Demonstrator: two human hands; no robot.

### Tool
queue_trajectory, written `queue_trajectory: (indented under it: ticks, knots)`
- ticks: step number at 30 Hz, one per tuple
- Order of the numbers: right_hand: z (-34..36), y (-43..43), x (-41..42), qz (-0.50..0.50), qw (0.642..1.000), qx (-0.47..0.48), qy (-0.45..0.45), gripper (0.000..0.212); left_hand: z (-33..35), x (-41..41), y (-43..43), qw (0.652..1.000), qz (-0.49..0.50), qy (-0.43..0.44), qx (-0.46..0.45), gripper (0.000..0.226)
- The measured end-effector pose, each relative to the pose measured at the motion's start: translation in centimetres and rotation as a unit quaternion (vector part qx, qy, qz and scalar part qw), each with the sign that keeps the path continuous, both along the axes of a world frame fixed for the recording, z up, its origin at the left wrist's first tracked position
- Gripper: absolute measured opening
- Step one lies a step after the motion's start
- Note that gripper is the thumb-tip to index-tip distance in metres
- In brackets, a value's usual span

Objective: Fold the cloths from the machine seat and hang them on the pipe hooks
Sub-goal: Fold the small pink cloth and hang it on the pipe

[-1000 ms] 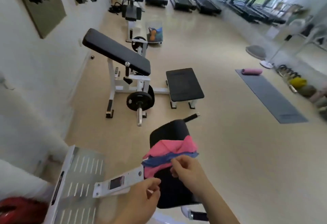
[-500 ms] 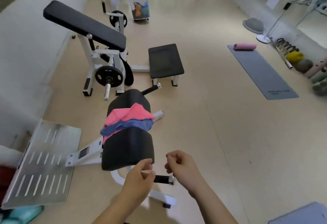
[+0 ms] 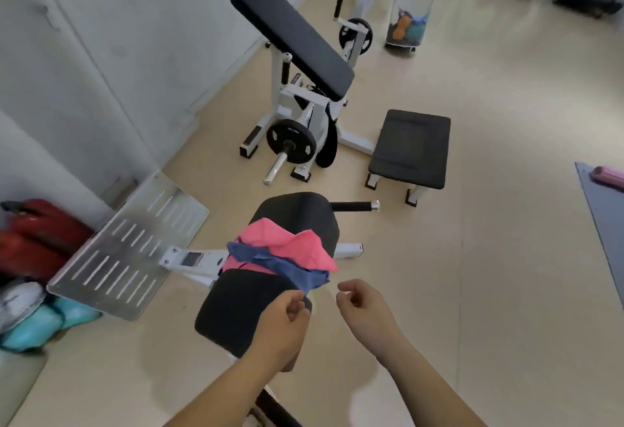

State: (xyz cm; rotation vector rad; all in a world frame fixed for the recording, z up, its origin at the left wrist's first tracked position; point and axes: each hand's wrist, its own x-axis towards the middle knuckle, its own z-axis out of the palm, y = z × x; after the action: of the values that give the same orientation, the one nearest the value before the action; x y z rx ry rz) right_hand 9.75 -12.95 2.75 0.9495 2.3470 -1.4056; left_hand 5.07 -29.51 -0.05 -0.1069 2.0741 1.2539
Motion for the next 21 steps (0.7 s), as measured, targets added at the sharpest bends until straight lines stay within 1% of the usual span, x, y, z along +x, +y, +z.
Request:
queue_trajectory:
  ticks: [2, 4, 5, 7, 9, 10, 12, 13, 15, 17, 19, 21]
  knots:
    - [-0.7, 1.6, -3.6, 0.081, 0.996, 0.041, -0.019, 0.011, -0.1, -1.4, 1.2, 1.000, 0.015, -0.004, -0.016, 0.024]
    - [-1.9, 3.1, -8.1, 0.178, 0.979, 0.090, -0.032, 0.025, -1.0, -2.6, 2.2, 0.999, 0.033, -0.004, -0.034, 0.016]
    - [-2.7, 3.6, -10.6, 0.236, 0.965, 0.109, -0.033, 0.032, -1.6, -3.1, 2.6, 0.998, 0.046, -0.005, -0.044, 0.013]
    - [-4.5, 4.1, -15.5, 0.354, 0.921, 0.162, -0.033, 0.044, -3.3, -4.0, 3.6, 0.994, 0.094, -0.002, -0.060, 0.006]
    - [-6.7, 4.5, -19.1, 0.409, 0.892, 0.189, -0.030, 0.052, -4.7, -4.5, 5.0, 0.985, 0.154, 0.010, -0.080, 0.009]
    - [-8.2, 4.7, -20.4, 0.444, 0.872, 0.204, -0.026, 0.052, -5.2, -4.6, 5.9, 0.977, 0.193, 0.011, -0.089, 0.012]
    - [-10.5, 5.5, -22.0, 0.517, 0.822, 0.239, -0.010, 0.047, -5.9, -4.4, 8.1, 0.959, 0.269, 0.006, -0.090, 0.015]
    - [-11.5, 6.2, -22.6, 0.534, 0.810, 0.242, 0.004, 0.040, -6.1, -4.2, 9.3, 0.953, 0.291, -0.002, -0.087, 0.015]
    - [-12.3, 7.2, -23.3, 0.529, 0.821, 0.214, 0.018, 0.023, -6.1, -3.5, 11.3, 0.944, 0.320, -0.023, -0.080, 0.013]
    - [-12.2, 7.7, -24.1, 0.521, 0.836, 0.169, 0.030, 0.015, -5.4, -3.1, 13.0, 0.930, 0.357, -0.036, -0.077, 0.014]
    - [-11.4, 7.7, -24.6, 0.499, 0.861, 0.090, 0.045, 0.019, -4.1, -3.4, 13.9, 0.912, 0.401, -0.038, -0.080, 0.018]
    - [-9.2, 7.7, -24.8, 0.492, 0.869, 0.012, 0.042, 0.025, -2.6, -3.8, 14.1, 0.900, 0.427, -0.016, -0.090, 0.020]
